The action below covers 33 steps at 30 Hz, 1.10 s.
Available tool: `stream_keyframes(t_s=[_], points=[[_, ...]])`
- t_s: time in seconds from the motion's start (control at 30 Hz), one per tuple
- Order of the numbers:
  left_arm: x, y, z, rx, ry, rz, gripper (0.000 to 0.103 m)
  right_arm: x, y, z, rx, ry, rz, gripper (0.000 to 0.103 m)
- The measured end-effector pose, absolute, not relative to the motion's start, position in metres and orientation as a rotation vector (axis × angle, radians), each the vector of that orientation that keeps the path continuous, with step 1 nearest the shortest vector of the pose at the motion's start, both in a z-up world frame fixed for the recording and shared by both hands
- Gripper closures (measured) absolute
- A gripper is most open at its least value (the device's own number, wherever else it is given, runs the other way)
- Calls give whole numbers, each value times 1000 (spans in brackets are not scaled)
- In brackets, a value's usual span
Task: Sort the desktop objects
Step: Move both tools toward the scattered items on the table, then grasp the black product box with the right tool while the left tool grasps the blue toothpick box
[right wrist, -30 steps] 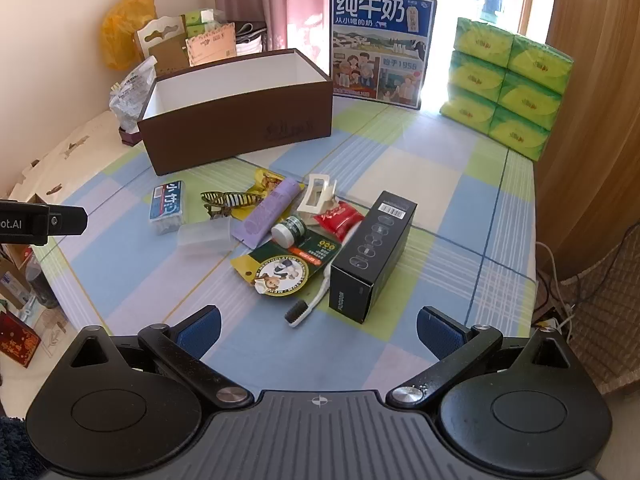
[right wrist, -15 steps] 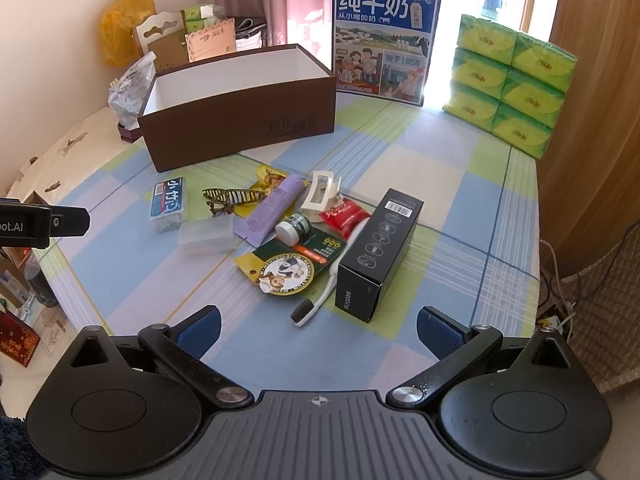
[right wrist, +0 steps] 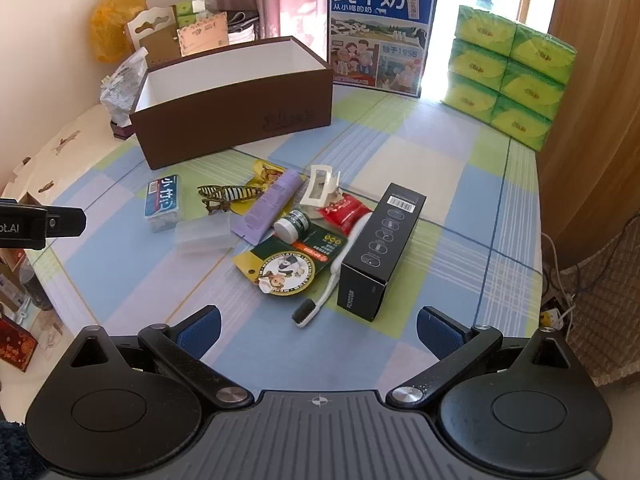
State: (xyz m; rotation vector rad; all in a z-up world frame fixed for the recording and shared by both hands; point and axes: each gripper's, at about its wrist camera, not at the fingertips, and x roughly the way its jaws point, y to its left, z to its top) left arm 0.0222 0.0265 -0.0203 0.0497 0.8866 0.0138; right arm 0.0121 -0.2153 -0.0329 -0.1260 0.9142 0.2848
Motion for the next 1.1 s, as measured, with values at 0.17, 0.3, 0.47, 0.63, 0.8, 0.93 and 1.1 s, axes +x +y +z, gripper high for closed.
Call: stream_keyframes(t_s=[0.17,0.3,0.47,0.63,0.8,0.93,1.1], points=[[30,27,-22,54,896,10,1,18,-215,-34,-118,922,283,2],[39,27,-23,58,898,-3,1,25,-216,-35,-99,930,280,2],[53,27,-23,64,893,-31,1,37,-218,-34,-77,929,255,2],[68,30,-27,70,893,-42,1,49,-219,-36,-67,929,235,2],[83,40,-36,68,905,-52,1,57,-217,-44,-61,928,230,2],[96,50,-47,71,923,-61,1,66,-217,-53,-48,932,201,2],[113,64,-60,73,953,-53,1,79,-220,-62,-22,940,154,2]])
